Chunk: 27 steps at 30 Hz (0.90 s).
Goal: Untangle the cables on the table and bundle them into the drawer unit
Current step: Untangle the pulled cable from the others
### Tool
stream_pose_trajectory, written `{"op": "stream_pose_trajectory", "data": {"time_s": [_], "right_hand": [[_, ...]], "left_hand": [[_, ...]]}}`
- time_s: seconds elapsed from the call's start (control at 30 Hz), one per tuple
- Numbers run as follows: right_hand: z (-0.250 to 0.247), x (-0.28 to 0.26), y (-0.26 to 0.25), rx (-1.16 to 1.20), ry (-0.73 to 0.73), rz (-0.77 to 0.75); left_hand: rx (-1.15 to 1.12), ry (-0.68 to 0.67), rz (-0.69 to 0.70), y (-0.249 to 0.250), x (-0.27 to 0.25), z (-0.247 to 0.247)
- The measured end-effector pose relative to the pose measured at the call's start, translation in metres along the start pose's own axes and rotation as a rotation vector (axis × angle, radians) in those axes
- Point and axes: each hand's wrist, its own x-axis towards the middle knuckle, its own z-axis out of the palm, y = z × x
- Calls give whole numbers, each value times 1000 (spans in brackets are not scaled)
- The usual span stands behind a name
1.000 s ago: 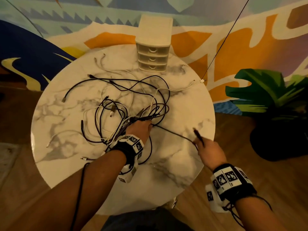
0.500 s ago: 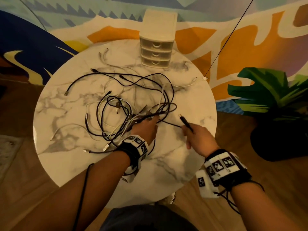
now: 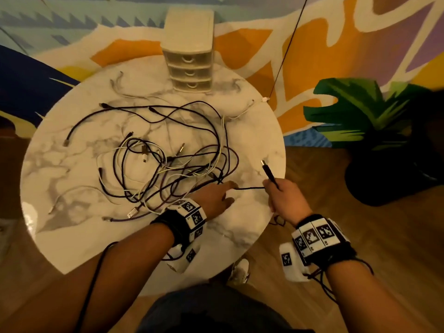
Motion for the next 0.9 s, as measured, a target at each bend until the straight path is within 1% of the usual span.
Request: {"op": "stream_pose_trajectory", "data": {"time_s": [0.03, 0.1, 0.17, 0.23, 0.27, 0.37, 0.4, 0.43, 0.5, 0.53, 0.63, 0.67, 0.73, 0.8, 0.83, 0.9], "right_hand": [[-4, -2, 0, 16, 34, -12], [-14, -3, 1, 40, 122, -37], [-28, -3, 10, 95, 216, -26], [-42, -6, 25, 169, 267, 4], [-46, -7, 33, 185, 270, 27], [-46, -12, 42, 205, 237, 61], [-45, -14, 42, 231, 233, 59], [-47, -17, 44, 263, 237, 61], [-52, -18, 49, 319, 262, 83], [-56, -20, 54, 356, 287, 98], [-68, -23, 81, 485, 348, 191], [-66, -21, 87, 506, 354, 227], [-63, -21, 107, 517, 338, 299], [-57, -24, 129, 489, 272, 348], [-50, -27, 136, 441, 222, 343], [-30, -35, 142, 283, 101, 252]], "left_hand": [[26, 5, -26, 0, 4, 3], [69, 46, -125, -12, 13, 2], [148, 62, -168, -26, 14, -2], [161, 58, -113, -23, 10, -2], [105, 62, -59, -12, 6, -1], [-211, 68, 58, 45, -2, 5], [-260, 51, 90, 64, -2, 8], [-245, 11, 131, 81, 0, 14], [-122, -52, 206, 101, 1, 26], [-102, -50, 216, 108, 1, 31], [-222, 25, 165, 117, -2, 31], [-245, 58, 158, 114, -4, 24], [-269, 80, 176, 119, -6, 12], [-348, 102, 210, 139, -7, 4], [-428, 134, 228, 152, -8, 1], [-580, 205, 264, 178, -9, 0]]}}
